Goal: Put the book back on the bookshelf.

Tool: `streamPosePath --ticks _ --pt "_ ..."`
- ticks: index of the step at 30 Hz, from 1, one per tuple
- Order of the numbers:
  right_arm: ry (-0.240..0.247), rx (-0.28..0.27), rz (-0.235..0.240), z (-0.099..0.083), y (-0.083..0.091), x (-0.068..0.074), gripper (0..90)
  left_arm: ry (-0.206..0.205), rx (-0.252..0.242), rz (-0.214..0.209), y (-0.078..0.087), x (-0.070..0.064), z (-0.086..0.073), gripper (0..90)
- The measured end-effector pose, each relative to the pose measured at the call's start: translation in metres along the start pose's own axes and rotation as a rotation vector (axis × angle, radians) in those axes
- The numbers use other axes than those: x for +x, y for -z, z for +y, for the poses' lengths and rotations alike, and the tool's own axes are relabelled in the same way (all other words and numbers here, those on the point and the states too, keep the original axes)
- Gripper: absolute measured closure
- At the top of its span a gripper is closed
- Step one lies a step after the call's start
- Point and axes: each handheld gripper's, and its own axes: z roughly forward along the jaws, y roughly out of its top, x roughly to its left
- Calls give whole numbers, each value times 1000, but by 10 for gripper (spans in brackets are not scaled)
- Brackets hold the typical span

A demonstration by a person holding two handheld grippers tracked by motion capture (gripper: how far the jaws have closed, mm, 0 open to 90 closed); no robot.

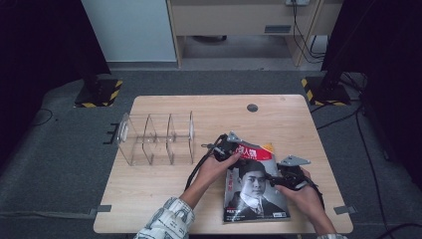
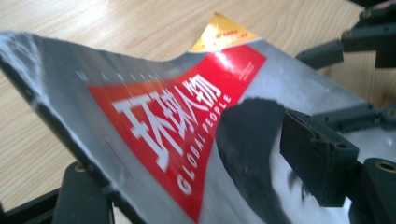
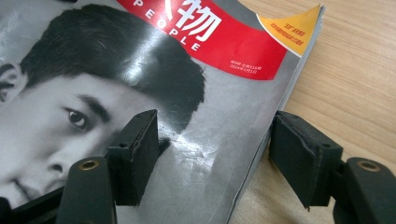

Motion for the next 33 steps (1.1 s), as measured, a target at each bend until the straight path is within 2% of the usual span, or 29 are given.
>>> streamPosePath --ticks 3,5,8,14,16,19,22,26,28,33 --pt "2 -1 -4 0 0 1 338 -13 -2 -7 1 1 2 277" --pt "7 -3 -8 0 0 1 339 3 -7 -17 1 3 2 278" --pt "7 -3 -6 0 0 2 340 19 -11 -3 1 6 2 278" --pt "26 -11 -14 0 -1 3 344 43 -40 -19 0 7 2 295" --pt "37 -15 -16 0 -1 4 346 31 -36 -4 -1 7 2 341" --pt "40 -14 -15 0 0 4 347 41 -37 -11 0 7 2 447" --pt "47 -21 -15 0 -1 5 350 39 -28 -10 0 7 3 504" --pt "64 -27 -14 0 -1 6 354 28 -14 -7 -4 6 4 506" --pt "67 -30 -16 0 -1 7 355 34 -12 -9 -6 6 4 518" --pt "65 -38 -13 -1 -2 7 357 39 -6 -38 -9 5 6 549"
